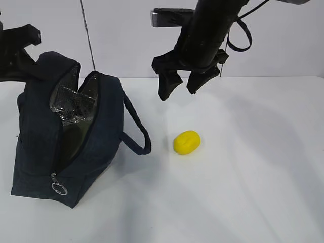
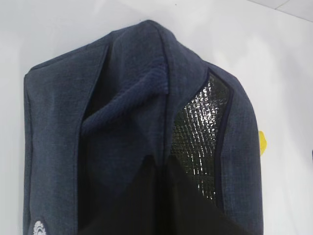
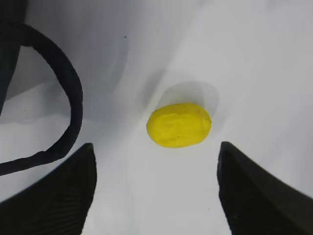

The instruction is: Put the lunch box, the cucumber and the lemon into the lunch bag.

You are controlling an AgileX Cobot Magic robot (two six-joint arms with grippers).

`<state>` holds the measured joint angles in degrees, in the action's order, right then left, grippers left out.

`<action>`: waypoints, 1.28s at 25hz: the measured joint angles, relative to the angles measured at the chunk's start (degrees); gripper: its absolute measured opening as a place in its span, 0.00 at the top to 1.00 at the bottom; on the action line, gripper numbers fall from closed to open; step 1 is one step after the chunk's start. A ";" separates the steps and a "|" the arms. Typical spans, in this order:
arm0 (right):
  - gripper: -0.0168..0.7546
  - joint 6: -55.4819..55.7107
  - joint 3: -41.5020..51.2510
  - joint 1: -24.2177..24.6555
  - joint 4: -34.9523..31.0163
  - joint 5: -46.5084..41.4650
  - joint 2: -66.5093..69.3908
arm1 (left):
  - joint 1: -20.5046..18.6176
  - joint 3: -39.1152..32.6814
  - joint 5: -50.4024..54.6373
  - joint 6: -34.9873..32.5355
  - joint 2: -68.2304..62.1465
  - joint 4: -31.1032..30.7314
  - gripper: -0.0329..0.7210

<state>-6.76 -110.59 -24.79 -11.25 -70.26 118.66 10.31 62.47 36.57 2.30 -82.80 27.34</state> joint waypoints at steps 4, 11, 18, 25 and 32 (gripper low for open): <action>0.23 1.48 0.00 0.00 4.52 -0.11 0.00 | 0.00 0.00 0.00 0.00 0.00 0.00 0.96; 0.23 2.54 3.87 0.00 5.22 -0.31 -2.02 | 0.00 0.00 0.80 -0.04 0.00 -0.24 0.96; 0.23 2.89 14.86 0.00 6.12 -0.33 -5.44 | 0.00 0.00 0.95 -0.26 0.00 -0.45 0.96; 0.23 2.98 16.93 0.00 5.54 -0.23 -5.93 | 0.00 0.00 1.07 -1.13 0.00 -0.45 0.96; 0.23 5.80 16.93 0.00 5.28 -0.15 -5.93 | 0.00 0.00 1.07 -1.42 0.00 -0.45 0.96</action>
<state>-0.96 -93.66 -24.79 -5.98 -70.41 112.73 10.31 62.47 37.63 0.88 -82.80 26.89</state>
